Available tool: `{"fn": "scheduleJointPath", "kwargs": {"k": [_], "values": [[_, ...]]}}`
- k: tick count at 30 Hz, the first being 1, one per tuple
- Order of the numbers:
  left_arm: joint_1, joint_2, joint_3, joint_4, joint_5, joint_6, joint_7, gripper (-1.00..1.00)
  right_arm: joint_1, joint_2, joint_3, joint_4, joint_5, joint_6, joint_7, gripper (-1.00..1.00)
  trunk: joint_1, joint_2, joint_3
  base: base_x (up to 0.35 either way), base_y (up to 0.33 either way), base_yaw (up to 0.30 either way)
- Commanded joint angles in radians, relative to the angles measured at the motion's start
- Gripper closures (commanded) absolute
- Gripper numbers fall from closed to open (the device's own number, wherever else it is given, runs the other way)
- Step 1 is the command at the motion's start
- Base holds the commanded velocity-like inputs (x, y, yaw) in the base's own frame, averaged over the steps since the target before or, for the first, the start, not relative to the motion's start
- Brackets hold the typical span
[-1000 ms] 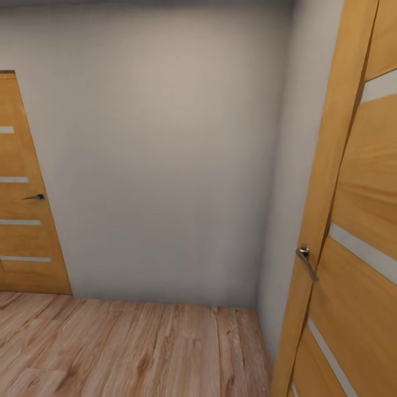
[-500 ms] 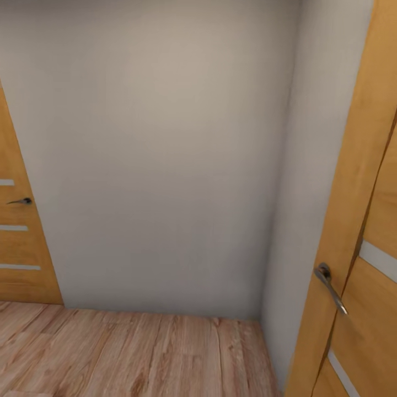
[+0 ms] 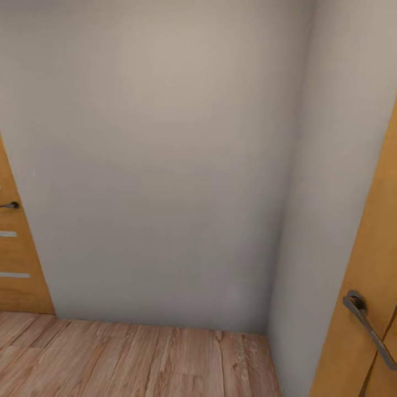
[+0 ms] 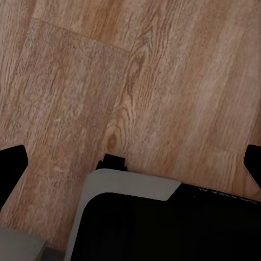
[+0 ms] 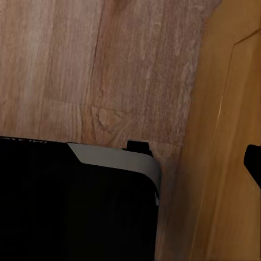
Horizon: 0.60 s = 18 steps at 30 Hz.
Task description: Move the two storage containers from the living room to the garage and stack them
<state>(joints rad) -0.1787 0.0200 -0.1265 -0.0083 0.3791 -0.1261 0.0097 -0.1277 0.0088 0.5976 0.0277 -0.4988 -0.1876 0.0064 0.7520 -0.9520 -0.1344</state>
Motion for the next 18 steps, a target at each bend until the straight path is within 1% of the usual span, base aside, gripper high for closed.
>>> {"fn": "scheduleJointPath", "kwargs": {"k": [1,18], "values": [[-0.001,0.0,-0.009,0.001,0.007,-0.003,0.001,-1.0,-0.001,0.001,0.008,0.003,-0.009,-0.005,0.0,-1.0,0.001,-0.001,-0.001,0.322,0.0,0.173],[-0.001,0.0,-0.009,0.001,0.007,-0.003,0.001,-1.0,-0.001,0.001,0.007,0.003,-0.01,-0.01,-0.003,-1.0,0.001,-0.001,-0.001,0.322,0.0,0.272]]}}
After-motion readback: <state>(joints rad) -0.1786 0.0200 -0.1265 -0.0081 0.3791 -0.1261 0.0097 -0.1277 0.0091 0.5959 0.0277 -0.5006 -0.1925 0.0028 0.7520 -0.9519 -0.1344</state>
